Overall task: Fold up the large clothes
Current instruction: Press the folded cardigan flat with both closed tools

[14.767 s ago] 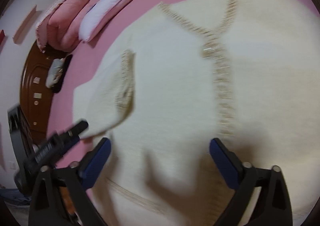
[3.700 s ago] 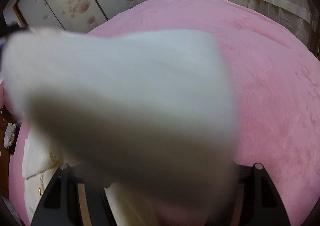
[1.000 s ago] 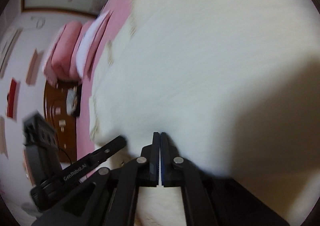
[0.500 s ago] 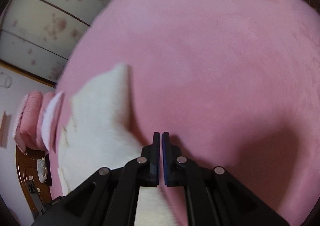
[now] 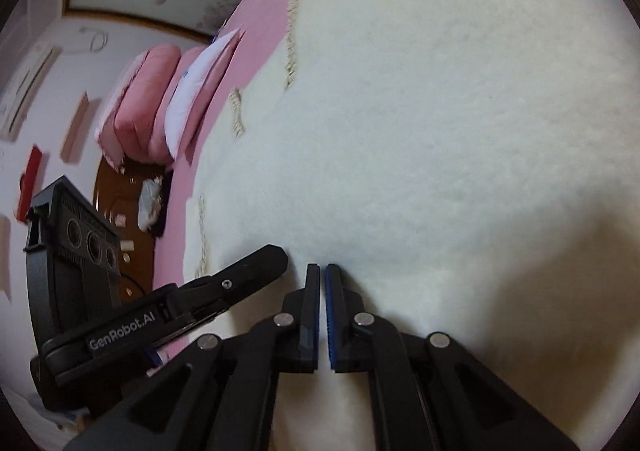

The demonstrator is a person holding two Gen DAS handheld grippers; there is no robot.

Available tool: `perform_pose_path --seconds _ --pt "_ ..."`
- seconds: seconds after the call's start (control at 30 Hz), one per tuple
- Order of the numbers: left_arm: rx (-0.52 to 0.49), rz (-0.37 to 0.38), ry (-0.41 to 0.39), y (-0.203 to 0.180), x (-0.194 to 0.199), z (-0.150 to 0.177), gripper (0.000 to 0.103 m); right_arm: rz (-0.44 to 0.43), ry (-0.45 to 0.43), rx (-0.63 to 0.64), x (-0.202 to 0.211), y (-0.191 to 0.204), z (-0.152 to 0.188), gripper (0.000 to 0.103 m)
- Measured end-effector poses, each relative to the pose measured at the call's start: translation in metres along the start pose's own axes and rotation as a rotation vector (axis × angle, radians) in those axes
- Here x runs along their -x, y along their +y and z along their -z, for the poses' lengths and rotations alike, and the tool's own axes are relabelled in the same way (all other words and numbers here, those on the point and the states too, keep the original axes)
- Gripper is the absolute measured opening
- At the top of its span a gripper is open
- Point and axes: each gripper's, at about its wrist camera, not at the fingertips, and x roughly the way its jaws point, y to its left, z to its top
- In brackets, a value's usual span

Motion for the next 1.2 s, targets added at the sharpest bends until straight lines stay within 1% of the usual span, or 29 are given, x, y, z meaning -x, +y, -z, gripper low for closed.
perform_pose_path --seconds 0.03,0.13,0.17,0.23,0.3,0.37,0.47,0.53,0.6,0.63,0.67,0.77,0.8,0.83,0.9,0.97,1.0,1.03,1.07,1.1,1.17,1.2 --pt "0.006 -0.006 0.0 -0.002 -0.005 0.0 0.007 -0.01 0.001 -0.011 -0.005 0.0 -0.003 0.0" --pt "0.011 -0.008 -0.029 -0.003 -0.011 -0.012 0.007 -0.036 -0.023 0.007 -0.012 0.001 -0.003 0.0" --pt "0.003 -0.019 -0.049 -0.002 -0.01 -0.016 0.007 -0.03 -0.039 0.022 -0.01 0.002 -0.01 0.0" --pt "-0.001 -0.038 -0.109 0.002 -0.007 -0.026 0.007 0.024 -0.072 0.048 -0.003 -0.003 -0.027 0.0" --pt "0.02 -0.052 -0.15 0.009 -0.003 -0.033 0.006 0.032 -0.1 0.037 0.005 -0.013 -0.053 0.0" --pt "0.032 -0.065 -0.176 0.018 0.0 -0.042 0.003 0.034 -0.131 0.025 0.015 -0.023 -0.069 0.0" --pt "0.0 -0.104 -0.179 0.031 0.003 -0.056 0.002 0.083 -0.144 0.048 0.03 -0.031 -0.087 0.0" --pt "-0.042 -0.202 -0.198 0.034 0.007 -0.065 0.002 0.144 -0.155 0.084 0.04 -0.033 -0.092 0.0" --pt "-0.087 -0.318 -0.204 0.04 0.009 -0.072 0.002 0.206 -0.181 0.1 0.058 -0.042 -0.092 0.0" --pt "-0.088 -0.333 -0.198 0.047 0.009 -0.074 0.002 0.228 -0.198 0.094 0.062 -0.044 -0.092 0.0" --pt "-0.08 -0.327 -0.198 0.052 0.01 -0.074 0.002 0.275 -0.234 0.089 0.068 -0.045 -0.092 0.0" --pt "-0.037 -0.27 -0.201 0.065 0.014 -0.073 0.002 0.411 -0.357 0.066 0.08 -0.047 -0.09 0.0" --pt "-0.024 -0.26 -0.203 0.069 0.014 -0.072 0.002 0.438 -0.388 0.053 0.082 -0.047 -0.09 0.0" --pt "-0.015 -0.256 -0.205 0.072 0.015 -0.071 0.002 0.46 -0.396 0.055 0.081 -0.044 -0.089 0.0" --pt "-0.003 -0.261 -0.207 0.069 0.007 -0.071 0.002 0.573 -0.397 0.146 0.071 -0.027 -0.087 0.0" --pt "0.007 -0.28 -0.197 0.061 0.011 -0.069 0.002 0.662 -0.398 0.206 0.063 -0.014 -0.085 0.0" --pt "0.017 -0.302 -0.188 0.056 0.014 -0.071 0.002 0.694 -0.394 0.21 0.061 -0.006 -0.085 0.0" --pt "0.015 -0.314 -0.19 0.053 0.018 -0.071 0.002 0.705 -0.396 0.205 0.061 0.001 -0.086 0.0" --pt "0.011 -0.309 -0.201 0.045 0.022 -0.07 0.003 0.683 -0.404 0.2 0.063 0.011 -0.085 0.0" --pt "0.001 -0.269 -0.207 0.037 0.025 -0.069 0.003 0.613 -0.404 0.21 0.064 0.018 -0.084 0.0" --pt "-0.019 -0.164 -0.167 0.023 0.021 -0.069 0.004 0.385 -0.353 0.285 0.058 0.037 -0.08 0.0" --pt "-0.024 -0.129 -0.139 0.015 0.015 -0.068 0.004 0.324 -0.316 0.326 0.056 0.041 -0.076 0.0"
